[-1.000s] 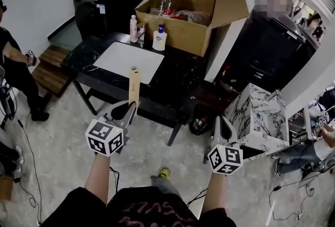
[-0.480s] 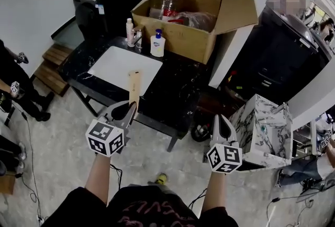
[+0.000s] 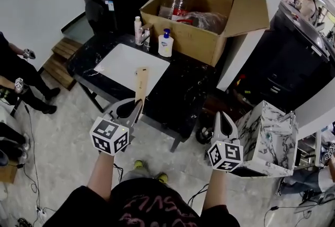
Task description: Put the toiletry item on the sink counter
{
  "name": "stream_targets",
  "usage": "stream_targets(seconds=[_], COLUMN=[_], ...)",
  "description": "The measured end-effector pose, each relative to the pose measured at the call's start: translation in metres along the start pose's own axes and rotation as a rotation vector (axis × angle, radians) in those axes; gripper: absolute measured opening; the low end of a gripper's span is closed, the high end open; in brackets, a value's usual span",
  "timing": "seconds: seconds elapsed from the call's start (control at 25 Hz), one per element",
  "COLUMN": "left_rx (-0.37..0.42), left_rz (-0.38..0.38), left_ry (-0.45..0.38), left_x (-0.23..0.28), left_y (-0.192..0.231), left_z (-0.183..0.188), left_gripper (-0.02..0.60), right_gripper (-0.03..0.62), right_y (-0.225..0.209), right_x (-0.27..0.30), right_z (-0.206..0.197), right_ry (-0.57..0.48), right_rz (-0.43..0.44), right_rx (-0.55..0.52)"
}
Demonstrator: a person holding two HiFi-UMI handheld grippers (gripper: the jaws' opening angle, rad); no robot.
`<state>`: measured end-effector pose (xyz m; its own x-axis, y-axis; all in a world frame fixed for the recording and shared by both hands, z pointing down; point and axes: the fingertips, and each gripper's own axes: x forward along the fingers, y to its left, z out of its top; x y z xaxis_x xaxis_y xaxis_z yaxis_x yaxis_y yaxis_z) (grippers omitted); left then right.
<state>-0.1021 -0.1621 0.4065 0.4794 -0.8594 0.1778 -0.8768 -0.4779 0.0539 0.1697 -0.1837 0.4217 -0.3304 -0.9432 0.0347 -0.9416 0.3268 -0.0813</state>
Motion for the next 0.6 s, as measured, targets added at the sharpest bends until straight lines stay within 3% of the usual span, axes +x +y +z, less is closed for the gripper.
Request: stream_targets(seconds=[0.6], left_rx=[0.018], left_rz=[-0.037], left_ry=[-0.018], left_x=[0.056], left_y=[0.008], left_z=[0.018], left_gripper=[0.018], right_gripper=[0.012], right_y=[-0.021], right_x=[0.044], right_z=[0.012], right_ry=[-0.02], right_rz=[-0.005], right_rx=[-0.005])
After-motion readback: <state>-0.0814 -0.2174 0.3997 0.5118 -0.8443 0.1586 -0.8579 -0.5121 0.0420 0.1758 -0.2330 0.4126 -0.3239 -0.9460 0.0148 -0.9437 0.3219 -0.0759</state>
